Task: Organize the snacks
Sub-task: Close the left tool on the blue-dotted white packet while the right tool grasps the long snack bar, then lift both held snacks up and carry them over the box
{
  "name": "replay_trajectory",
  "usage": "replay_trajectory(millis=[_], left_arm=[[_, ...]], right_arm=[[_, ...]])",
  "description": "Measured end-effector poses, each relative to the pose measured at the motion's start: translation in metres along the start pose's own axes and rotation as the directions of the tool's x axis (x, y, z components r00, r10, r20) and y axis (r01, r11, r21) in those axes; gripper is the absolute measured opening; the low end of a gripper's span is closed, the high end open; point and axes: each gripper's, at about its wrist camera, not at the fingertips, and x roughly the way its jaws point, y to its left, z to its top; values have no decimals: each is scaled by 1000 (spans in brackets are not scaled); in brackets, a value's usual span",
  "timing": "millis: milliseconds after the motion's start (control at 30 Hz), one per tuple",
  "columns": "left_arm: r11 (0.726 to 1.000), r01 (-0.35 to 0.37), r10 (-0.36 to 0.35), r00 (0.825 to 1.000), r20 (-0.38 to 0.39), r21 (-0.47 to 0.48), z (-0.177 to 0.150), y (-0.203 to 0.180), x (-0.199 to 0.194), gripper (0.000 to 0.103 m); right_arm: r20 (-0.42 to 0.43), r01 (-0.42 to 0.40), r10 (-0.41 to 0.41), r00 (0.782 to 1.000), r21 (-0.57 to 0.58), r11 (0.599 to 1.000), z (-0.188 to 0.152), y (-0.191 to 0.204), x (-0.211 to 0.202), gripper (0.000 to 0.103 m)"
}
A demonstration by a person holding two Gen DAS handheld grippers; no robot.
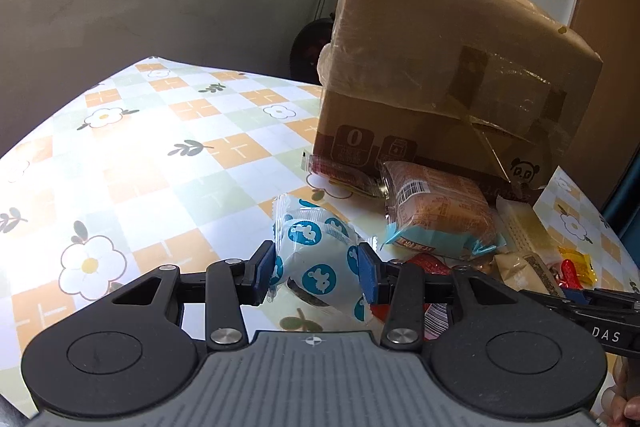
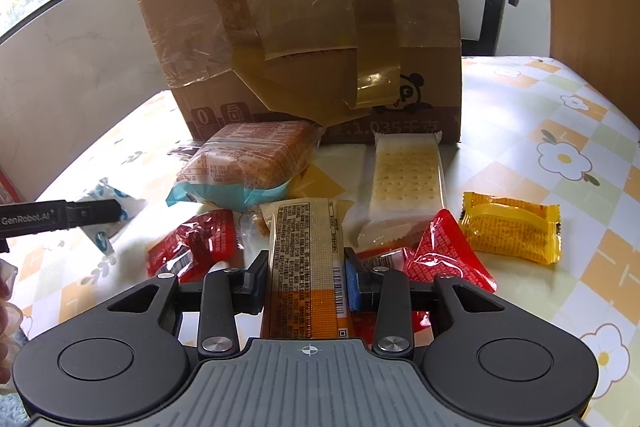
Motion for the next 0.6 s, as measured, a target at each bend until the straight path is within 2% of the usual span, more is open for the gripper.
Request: replay_trajectory(millis=[100,367,600], left_arm=[[1000,-2,2,1000,14,-11,1,0,-5,46],[1000,5,-4,1000,25,-22,0,-2,-17,46],[1000,-12,13,995,98,-3,15,-5,-36,46]], right_arm=[[9,-2,2,1000,6,1000,1,2,-5,34],[109,-5,5,994,-2,1000,13,3,-28,34],[181,8,-7,983,-4,1000,30,1,-47,34]])
